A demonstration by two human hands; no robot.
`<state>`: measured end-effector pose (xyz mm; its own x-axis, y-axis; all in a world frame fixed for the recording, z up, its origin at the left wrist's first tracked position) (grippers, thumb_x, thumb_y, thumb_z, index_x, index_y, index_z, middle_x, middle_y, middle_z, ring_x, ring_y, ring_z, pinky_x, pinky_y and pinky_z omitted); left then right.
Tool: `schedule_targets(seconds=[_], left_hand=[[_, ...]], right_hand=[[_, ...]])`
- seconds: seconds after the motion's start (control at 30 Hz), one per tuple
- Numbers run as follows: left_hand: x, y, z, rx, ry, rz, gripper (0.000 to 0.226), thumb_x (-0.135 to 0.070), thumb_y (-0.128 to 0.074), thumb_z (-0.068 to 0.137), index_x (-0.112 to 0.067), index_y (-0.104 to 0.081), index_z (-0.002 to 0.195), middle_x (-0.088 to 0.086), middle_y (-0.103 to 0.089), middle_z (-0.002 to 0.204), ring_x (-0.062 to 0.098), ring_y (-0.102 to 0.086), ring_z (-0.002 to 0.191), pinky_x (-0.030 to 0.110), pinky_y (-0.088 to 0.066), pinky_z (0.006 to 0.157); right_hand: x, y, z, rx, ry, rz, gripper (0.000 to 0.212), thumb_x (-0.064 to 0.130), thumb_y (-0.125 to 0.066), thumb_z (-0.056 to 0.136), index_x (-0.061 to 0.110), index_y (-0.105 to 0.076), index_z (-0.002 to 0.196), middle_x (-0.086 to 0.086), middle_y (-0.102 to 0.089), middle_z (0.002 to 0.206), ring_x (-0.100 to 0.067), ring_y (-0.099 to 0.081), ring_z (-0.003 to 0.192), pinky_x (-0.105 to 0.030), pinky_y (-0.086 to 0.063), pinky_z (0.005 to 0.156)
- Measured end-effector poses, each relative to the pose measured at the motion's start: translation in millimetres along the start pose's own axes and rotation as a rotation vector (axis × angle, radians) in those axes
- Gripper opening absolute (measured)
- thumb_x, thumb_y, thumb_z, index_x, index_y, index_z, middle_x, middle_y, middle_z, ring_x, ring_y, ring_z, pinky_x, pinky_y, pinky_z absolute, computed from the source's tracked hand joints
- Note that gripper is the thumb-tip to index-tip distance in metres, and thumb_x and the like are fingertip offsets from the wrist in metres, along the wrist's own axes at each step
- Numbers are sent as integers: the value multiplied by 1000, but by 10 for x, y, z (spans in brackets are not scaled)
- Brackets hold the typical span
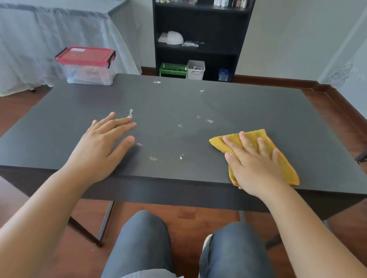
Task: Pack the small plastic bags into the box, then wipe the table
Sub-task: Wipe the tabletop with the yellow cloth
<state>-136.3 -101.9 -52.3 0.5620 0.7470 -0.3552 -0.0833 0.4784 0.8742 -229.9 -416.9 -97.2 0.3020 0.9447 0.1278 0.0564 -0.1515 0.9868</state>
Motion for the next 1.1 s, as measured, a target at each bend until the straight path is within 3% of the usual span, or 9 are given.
schedule_targets(seconds=[0.17, 0.3, 0.47, 0.57, 0.63, 0.7, 0.87, 1.0, 1.1], left_hand=[[450, 178, -99, -114, 134, -48, 42, -40, -36, 100, -24, -55, 134, -5, -48, 145, 23, -25, 144, 49, -19, 116], [722, 240, -137, -170, 284, -118, 43, -42, -30, 102, -25, -55, 133, -4, -47, 146, 20, -23, 145, 37, -21, 113], [835, 236, -86, -160, 360, -360, 49, -49, -25, 101, -29, -56, 133, -9, -48, 142, -2, -32, 131, 19, -19, 104], [1094, 270, -90, -124, 506, -651, 55, -70, -23, 89, -47, -57, 126, -19, -45, 141, 1, -36, 129, 26, -22, 106], [1249, 325, -96, -136, 534, -753, 57, -71, -24, 88, -44, -57, 126, -17, -47, 141, 9, -40, 132, 32, -26, 111], [1372, 390, -123, -182, 539, -769, 56, -65, -26, 92, -38, -58, 127, -14, -52, 136, 13, -46, 128, 31, -32, 107], [1474, 544, -239, -322, 529, -524, 47, -58, -27, 95, -38, -61, 122, -18, -54, 123, 7, -48, 118, 24, -34, 93], [1382, 523, -170, -274, 440, -332, 46, -46, -28, 101, -25, -57, 130, -5, -56, 130, 15, -45, 125, 26, -28, 95], [1385, 436, -133, -196, 426, -237, 46, -47, -25, 102, -27, -54, 131, -5, -55, 133, 18, -41, 130, 28, -27, 96]], right_hand=[[716, -75, -96, 38, 311, 57, 46, 57, -7, 95, 63, -1, 140, 20, 13, 159, -26, 15, 146, -53, 13, 114], [1372, -160, -111, 101, 542, 42, 44, 60, -8, 95, 67, 0, 137, 23, 17, 157, -23, 20, 145, -50, 18, 113], [1990, -216, -90, 146, 702, -18, 42, 63, -7, 93, 71, 4, 133, 21, 16, 158, -25, 19, 146, -55, 17, 112], [2436, -276, -103, 156, 782, -57, 42, 65, -6, 92, 72, 2, 133, 19, 17, 158, -28, 19, 145, -59, 18, 110], [2763, -326, -98, 158, 819, -63, 42, 65, -7, 92, 72, 1, 133, 17, 16, 159, -30, 19, 145, -62, 18, 108], [3074, -370, -54, 166, 832, -55, 42, 65, -8, 93, 72, -1, 133, 16, 15, 159, -31, 19, 145, -63, 19, 107], [3437, -318, 331, 183, 738, -40, 43, 64, -9, 93, 69, -8, 136, 15, 10, 161, -31, 15, 146, -63, 15, 109], [3171, -208, 695, 173, 534, -4, 43, 62, -10, 95, 68, -9, 137, 14, 9, 161, -29, 12, 147, -58, 13, 112], [2730, -167, 743, 151, 393, 50, 43, 60, -11, 96, 67, -7, 138, 14, 10, 161, -27, 13, 147, -57, 12, 113]])
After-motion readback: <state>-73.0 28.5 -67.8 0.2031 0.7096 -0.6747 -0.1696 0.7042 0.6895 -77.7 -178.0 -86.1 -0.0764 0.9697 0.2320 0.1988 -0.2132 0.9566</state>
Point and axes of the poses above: each hand's wrist, its own z-axis towards the middle knuckle, its own y-axis out of the back of the hand, x = y × z, the point moved 7 cm from there along z, towards the middle knuckle
